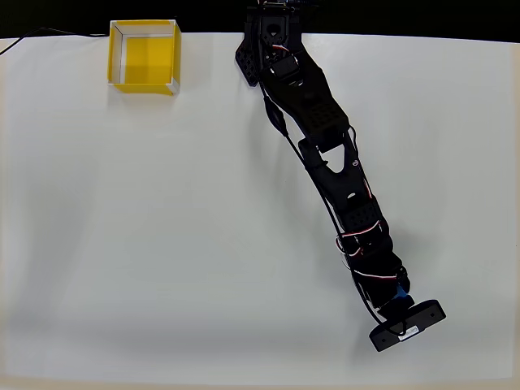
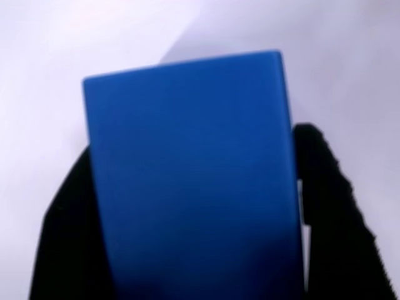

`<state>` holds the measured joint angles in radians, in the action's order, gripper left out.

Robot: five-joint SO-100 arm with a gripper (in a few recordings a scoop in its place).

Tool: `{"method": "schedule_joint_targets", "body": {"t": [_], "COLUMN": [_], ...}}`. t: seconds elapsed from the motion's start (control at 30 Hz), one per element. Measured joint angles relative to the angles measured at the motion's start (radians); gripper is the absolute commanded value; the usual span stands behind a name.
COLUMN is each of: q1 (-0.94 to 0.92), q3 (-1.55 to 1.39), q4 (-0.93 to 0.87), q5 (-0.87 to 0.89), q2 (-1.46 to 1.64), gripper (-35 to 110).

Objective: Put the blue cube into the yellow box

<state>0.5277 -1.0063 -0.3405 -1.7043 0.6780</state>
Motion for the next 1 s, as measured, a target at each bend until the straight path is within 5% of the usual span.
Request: {"method": "schedule_joint_targets", "body": {"t": [0.4,1.0], "q1": [-0.209,-0.913], "q3": [-0.002,-0.256], "q4": [-0.321,-0.548], "q5": [0.060,0.112], "q2": [0.348,0.902], "gripper": [16,15]}}
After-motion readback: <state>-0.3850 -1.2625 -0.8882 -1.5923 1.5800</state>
